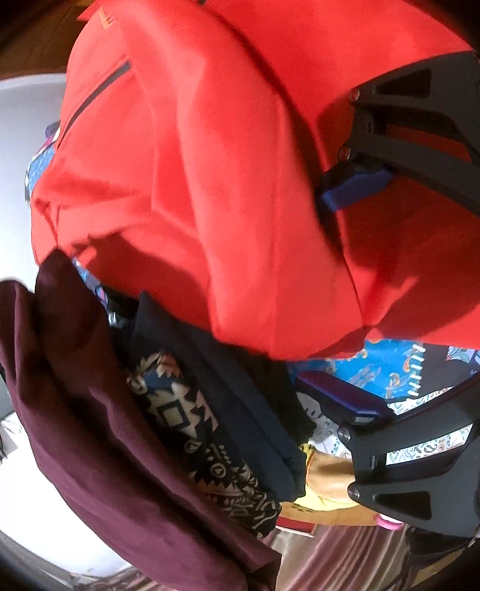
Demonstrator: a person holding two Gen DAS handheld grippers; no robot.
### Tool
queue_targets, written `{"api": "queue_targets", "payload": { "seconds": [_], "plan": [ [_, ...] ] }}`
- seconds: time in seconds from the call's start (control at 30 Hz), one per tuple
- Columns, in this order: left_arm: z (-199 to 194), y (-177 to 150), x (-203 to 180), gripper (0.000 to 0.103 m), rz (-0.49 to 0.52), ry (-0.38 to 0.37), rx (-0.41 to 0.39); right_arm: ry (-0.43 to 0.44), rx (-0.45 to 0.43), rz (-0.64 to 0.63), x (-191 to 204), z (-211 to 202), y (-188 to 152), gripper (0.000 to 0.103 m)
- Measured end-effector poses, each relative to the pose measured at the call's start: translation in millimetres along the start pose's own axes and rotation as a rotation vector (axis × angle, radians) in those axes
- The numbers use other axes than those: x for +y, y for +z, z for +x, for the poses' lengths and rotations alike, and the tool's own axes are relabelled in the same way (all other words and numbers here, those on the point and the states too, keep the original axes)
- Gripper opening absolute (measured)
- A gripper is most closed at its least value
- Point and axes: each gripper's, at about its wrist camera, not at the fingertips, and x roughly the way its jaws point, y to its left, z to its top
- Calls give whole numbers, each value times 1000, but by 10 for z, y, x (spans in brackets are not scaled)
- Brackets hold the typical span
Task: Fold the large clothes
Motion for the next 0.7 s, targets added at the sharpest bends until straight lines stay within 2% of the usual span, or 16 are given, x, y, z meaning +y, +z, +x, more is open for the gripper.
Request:
{"api": "queue_targets", "payload": {
  "seconds": [0.07,0.13,0.2,0.33,0.5,0.6,0.63,0.7],
  "plan": [
    [21,34,74,84,-40,2,3,-22,-35,40,-156,-138,53,35],
    [-5,67,148,84,-85,-1,-3,-64,-82,107,-385,-256,104,42],
    [-57,100,236,84,-120,6,-20,-83,-97,168,-556,-273,135,42],
    [-181,155,395,84,-167,29,-56,-44,-48,325,-953,-74,164,42],
    [-284,242,641,84,-226,35,-83,15,-9,414,-1101,262,172,42],
    [-306,249,666,84,-215,44,-75,28,-14,433,-1121,409,210,42],
    [-317,238,650,84,-212,46,-75,29,-21,435,-1123,452,231,41],
    [-375,204,599,84,-200,38,-73,20,-44,434,-1113,487,273,28]
  ]
}}
